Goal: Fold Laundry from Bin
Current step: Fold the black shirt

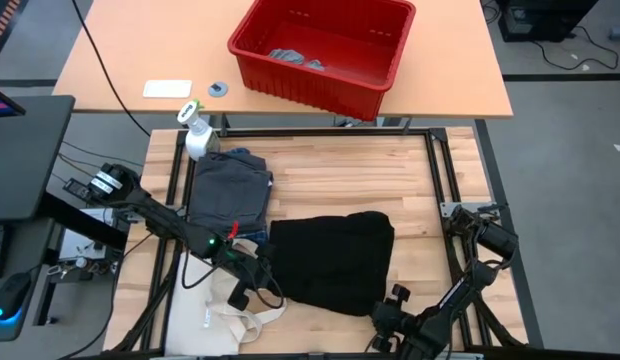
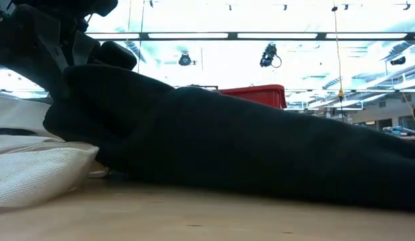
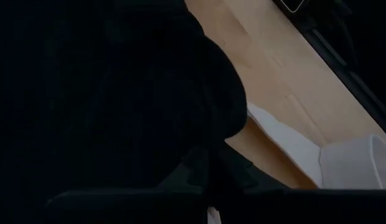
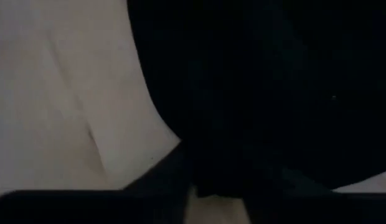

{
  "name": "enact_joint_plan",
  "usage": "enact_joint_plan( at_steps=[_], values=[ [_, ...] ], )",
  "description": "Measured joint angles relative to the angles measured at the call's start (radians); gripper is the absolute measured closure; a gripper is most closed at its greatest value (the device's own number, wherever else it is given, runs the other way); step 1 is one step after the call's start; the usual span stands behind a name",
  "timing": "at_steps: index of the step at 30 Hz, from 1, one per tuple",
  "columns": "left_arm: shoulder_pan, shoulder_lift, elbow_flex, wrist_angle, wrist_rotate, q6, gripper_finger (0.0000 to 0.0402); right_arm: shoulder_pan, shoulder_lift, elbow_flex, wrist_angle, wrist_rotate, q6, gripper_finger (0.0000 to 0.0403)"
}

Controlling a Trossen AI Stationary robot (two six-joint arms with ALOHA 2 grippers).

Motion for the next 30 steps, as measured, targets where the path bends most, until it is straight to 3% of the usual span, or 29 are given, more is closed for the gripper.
enact_joint_plan(
  at_steps=[5,14,19,24,30],
  values=[
    [0.0,0.0,0.0,0.009,0.0,-0.001,0.0388,-0.002,0.006,0.053,-0.039,-0.028,0.004,0.0377],
    [-0.007,-0.058,0.0,0.038,0.063,0.003,0.0388,-0.002,-0.01,0.36,-0.174,-0.225,-0.023,0.0347],
    [-0.007,-0.072,0.0,0.203,0.153,-0.004,0.0388,0.0,-0.01,0.457,-0.202,-0.272,-0.067,0.0362],
    [0.023,-0.072,0.0,0.33,0.169,-0.003,0.0388,0.006,-0.01,0.5,-0.214,-0.236,-0.075,0.036],
    [0.117,-0.072,0.0,0.3,0.108,-0.035,0.0388,0.009,-0.01,0.514,-0.363,-0.206,0.04,0.0359]
  ],
)
